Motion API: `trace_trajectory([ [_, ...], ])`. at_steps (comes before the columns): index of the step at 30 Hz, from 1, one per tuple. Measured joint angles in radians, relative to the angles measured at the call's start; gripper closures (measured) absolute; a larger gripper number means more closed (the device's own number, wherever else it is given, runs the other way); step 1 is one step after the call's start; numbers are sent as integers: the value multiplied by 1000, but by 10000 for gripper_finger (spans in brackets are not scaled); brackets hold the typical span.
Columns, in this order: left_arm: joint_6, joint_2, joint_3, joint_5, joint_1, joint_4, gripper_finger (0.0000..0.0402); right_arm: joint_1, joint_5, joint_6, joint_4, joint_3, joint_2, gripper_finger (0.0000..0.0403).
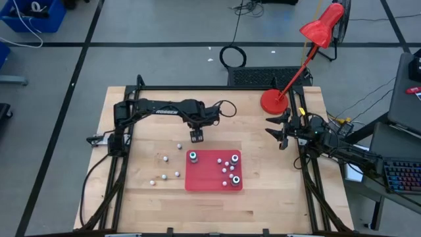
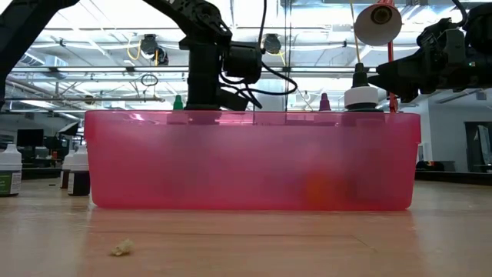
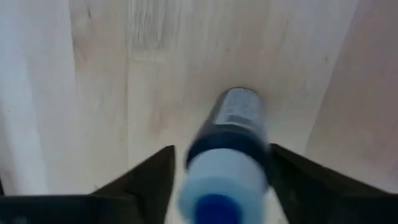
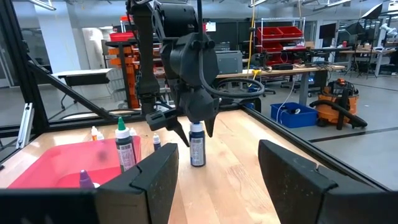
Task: Pick & Place food coloring
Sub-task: Put the large blue food coloring bottle into the pink bin
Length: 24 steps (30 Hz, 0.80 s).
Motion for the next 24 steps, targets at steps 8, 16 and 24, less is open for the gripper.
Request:
trace_trajectory([
  [8, 46, -2, 0, -42, -2, 2, 275, 0, 0, 0, 0, 0, 0, 193],
  [16, 28, -122, 0, -53, -58, -38, 275, 0, 0, 0, 0, -1, 0, 193],
  [24, -67, -341, 0, -35, -227, -42, 275, 0, 0, 0, 0, -1, 0, 193],
])
